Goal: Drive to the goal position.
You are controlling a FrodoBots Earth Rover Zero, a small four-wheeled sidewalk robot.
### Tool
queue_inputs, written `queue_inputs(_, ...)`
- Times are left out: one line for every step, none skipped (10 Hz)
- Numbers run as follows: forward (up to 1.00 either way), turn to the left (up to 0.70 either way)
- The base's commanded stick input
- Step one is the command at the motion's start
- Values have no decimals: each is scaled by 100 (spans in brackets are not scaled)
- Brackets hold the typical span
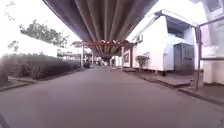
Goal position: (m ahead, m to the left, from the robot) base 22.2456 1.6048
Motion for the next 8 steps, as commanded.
queue_inputs(85,34)
queue_inputs(85,22)
queue_inputs(85,0)
queue_inputs(85,0)
queue_inputs(85,0)
queue_inputs(85,0)
queue_inputs(85,0)
queue_inputs(85,0)
